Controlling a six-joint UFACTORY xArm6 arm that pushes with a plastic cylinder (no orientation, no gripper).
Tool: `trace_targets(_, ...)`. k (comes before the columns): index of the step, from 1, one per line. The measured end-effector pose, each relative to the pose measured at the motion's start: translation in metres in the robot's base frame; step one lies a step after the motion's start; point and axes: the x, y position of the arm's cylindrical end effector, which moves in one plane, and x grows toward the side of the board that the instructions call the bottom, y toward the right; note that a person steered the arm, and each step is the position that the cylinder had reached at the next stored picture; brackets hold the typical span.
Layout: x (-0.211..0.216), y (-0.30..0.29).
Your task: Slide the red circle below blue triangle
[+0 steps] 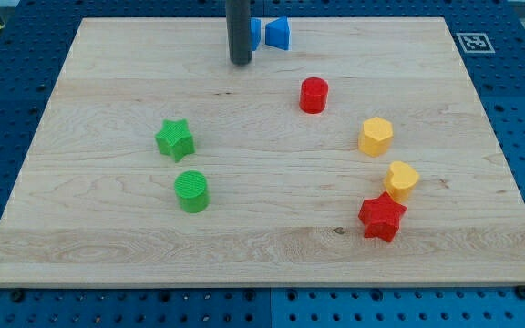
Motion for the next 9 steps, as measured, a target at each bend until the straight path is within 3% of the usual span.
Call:
trace_targets(2,0.102,0.059)
trace_targets(3,0.103,0.062)
trace_targets(4,0.1,0.114)
trace_targets(5,0.1,0.124)
trace_targets(9,0.022,0.093)
